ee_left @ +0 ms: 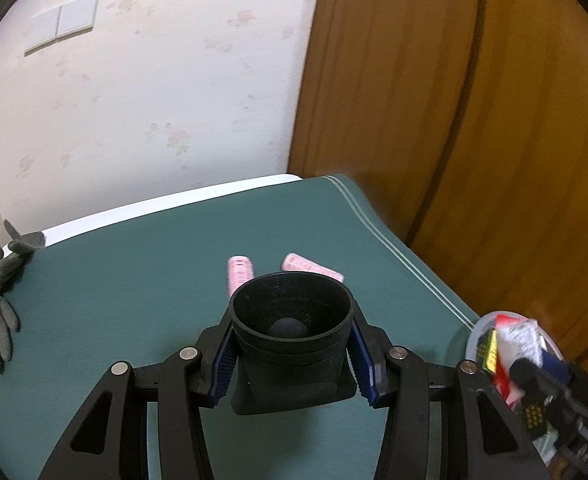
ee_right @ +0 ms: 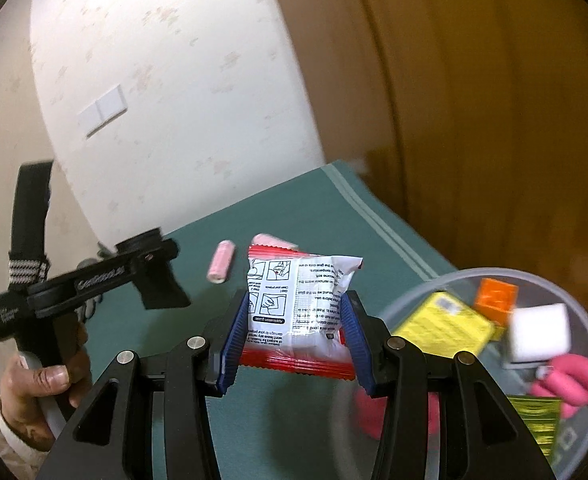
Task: Organize objects
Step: 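Carry the snack packet and black nozzle toward the basin with both grippers, then lower the packet into the basin with the right gripper while the left lowers the nozzle, then open both grippers and withdraw them toward the two pink rollers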
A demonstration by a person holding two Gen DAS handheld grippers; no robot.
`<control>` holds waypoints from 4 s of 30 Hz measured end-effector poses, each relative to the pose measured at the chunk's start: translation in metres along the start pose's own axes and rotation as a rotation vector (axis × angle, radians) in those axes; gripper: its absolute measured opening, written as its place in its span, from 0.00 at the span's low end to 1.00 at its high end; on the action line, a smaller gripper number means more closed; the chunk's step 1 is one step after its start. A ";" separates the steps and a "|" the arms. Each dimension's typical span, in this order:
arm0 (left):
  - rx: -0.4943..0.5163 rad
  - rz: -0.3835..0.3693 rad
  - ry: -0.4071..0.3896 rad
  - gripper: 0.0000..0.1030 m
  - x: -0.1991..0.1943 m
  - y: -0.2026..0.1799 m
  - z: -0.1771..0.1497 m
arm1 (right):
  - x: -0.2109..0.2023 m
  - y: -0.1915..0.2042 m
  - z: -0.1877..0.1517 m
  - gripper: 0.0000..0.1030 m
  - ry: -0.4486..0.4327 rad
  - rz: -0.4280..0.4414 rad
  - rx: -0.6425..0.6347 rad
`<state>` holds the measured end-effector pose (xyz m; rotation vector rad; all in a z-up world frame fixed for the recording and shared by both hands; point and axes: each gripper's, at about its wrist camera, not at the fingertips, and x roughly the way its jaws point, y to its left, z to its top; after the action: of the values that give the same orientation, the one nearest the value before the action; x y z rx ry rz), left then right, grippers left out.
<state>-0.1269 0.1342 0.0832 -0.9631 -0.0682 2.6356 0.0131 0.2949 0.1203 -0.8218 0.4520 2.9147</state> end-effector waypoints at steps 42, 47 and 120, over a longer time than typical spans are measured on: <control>0.163 -0.235 0.113 0.51 -0.006 -0.102 -0.038 | -0.014 -0.116 -0.002 0.51 0.109 -0.148 0.284; 0.180 -0.267 0.122 0.51 -0.012 -0.116 -0.042 | -0.025 -0.111 0.001 0.51 0.063 -0.175 0.247; 0.106 0.022 0.153 0.98 0.002 0.008 -0.034 | 0.056 0.037 0.018 0.52 0.255 -0.072 -0.199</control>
<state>-0.1089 0.1254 0.0541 -1.1307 0.1175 2.5470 -0.0495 0.2645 0.1149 -1.2179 0.1438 2.8318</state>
